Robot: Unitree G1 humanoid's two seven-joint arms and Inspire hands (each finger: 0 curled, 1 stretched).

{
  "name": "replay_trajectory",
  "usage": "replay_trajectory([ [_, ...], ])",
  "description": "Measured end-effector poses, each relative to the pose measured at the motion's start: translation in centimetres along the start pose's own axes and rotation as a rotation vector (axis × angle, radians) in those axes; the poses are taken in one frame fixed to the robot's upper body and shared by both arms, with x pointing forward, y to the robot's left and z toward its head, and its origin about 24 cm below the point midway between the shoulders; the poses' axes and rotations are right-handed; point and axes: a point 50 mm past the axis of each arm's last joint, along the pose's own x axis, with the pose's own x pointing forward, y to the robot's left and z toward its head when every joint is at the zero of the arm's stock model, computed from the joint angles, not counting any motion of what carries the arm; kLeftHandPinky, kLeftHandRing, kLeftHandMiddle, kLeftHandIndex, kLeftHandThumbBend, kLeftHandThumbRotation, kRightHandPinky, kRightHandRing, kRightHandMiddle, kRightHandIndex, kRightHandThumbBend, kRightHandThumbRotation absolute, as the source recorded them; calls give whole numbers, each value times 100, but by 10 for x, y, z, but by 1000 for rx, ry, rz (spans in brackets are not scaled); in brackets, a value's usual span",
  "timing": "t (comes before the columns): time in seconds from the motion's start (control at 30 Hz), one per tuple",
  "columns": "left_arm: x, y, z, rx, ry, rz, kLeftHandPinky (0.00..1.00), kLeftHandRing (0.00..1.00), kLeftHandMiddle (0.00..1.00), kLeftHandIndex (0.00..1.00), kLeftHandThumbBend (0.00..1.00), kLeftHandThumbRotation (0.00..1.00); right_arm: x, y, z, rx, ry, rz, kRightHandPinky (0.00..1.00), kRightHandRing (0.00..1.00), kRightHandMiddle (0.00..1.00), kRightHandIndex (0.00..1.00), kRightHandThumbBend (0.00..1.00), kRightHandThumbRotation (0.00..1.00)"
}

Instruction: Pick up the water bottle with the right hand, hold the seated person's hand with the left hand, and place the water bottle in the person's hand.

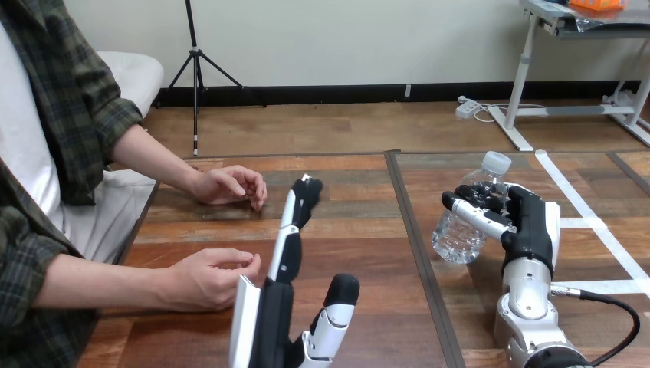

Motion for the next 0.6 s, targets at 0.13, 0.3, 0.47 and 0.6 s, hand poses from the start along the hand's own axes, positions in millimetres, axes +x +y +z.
replay_trajectory([
  [0.13, 2, 4, 0, 10, -5, 3, 92, 95, 96, 96, 59, 69, -1, -1, -1, 7, -13, 0, 48, 52, 55, 56, 72, 0],
  [0.3, 3, 11, 0, 16, -5, 8, 93, 95, 96, 95, 60, 57, -2, -2, -1, 15, -28, -2, 47, 52, 55, 55, 72, 0],
  [0.47, 2, 16, -1, 21, 6, 9, 92, 94, 95, 94, 61, 49, -4, -3, -3, 20, -46, -4, 47, 51, 55, 55, 73, 0],
  [0.6, 0, 20, -2, 35, 11, 6, 91, 94, 95, 93, 62, 42, -5, -4, -3, 24, -56, -5, 47, 51, 55, 55, 73, 0],
])
